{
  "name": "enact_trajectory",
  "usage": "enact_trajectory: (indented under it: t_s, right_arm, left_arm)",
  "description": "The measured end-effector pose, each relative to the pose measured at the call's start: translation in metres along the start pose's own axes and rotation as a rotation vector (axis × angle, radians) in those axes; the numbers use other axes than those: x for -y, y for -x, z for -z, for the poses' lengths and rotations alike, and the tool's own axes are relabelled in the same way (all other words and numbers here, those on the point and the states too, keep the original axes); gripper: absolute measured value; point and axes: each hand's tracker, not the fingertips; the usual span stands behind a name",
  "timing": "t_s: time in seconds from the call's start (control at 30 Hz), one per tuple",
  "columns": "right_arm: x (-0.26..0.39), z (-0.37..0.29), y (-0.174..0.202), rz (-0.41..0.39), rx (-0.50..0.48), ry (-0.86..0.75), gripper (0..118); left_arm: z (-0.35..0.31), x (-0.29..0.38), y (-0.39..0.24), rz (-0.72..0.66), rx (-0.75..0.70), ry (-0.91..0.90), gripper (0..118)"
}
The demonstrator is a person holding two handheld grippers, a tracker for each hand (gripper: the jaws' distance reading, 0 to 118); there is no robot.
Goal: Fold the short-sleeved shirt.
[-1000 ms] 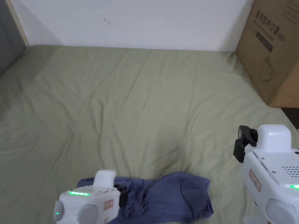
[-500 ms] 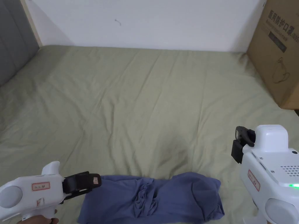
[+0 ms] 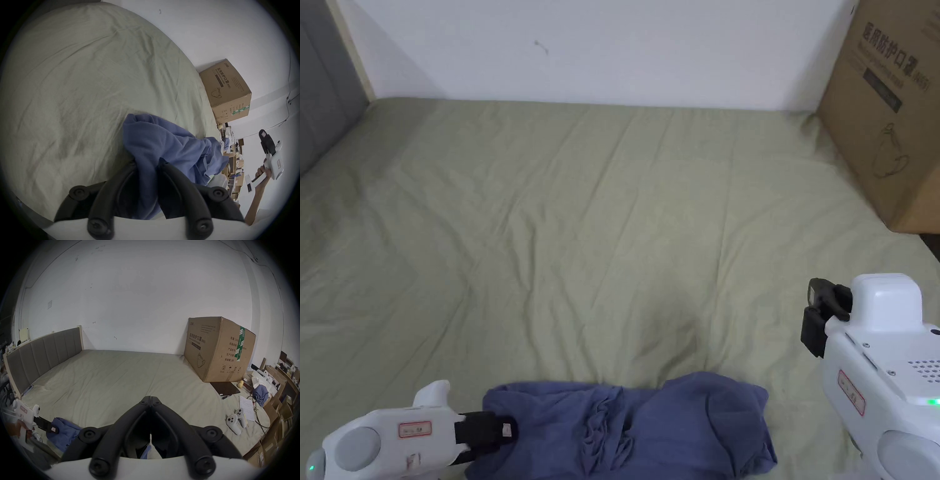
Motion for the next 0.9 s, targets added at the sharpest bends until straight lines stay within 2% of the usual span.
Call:
enact_trajectory:
  t_s: [0.17, 0.3, 0.43, 0.57, 0.67, 0.77, 0.9]
  right_arm:
    - [-0.002, 0.001, -0.001, -0.003, 0.002, -0.003, 0]
    - [-0.005, 0.0, 0.0, 0.006, -0.012, -0.01, 0]
    - [-0.008, -0.004, 0.0, 0.002, -0.026, -0.022, 0]
    - [-0.011, -0.008, 0.001, -0.004, -0.036, -0.041, 0]
    - [-0.013, -0.009, 0.0, 0.005, -0.043, -0.05, 0]
    - [-0.013, -0.01, -0.001, 0.012, -0.047, -0.054, 0]
    - [-0.012, -0.016, -0.008, 0.028, -0.049, -0.06, 0]
  left_arm:
    - [-0.024, -0.001, -0.017, 0.081, -0.03, -0.037, 12]
    - [-0.055, -0.011, -0.015, 0.093, -0.08, -0.066, 12]
    - [-0.094, -0.02, -0.021, 0.156, -0.233, -0.124, 12]
    - [-0.113, -0.024, -0.058, 0.221, -0.373, -0.137, 12]
    - [-0.11, -0.022, -0.102, 0.25, -0.371, -0.138, 12]
    - [-0.094, -0.02, -0.14, 0.292, -0.308, -0.105, 12]
    - [-0.055, -0.011, -0.186, 0.404, -0.246, -0.052, 12]
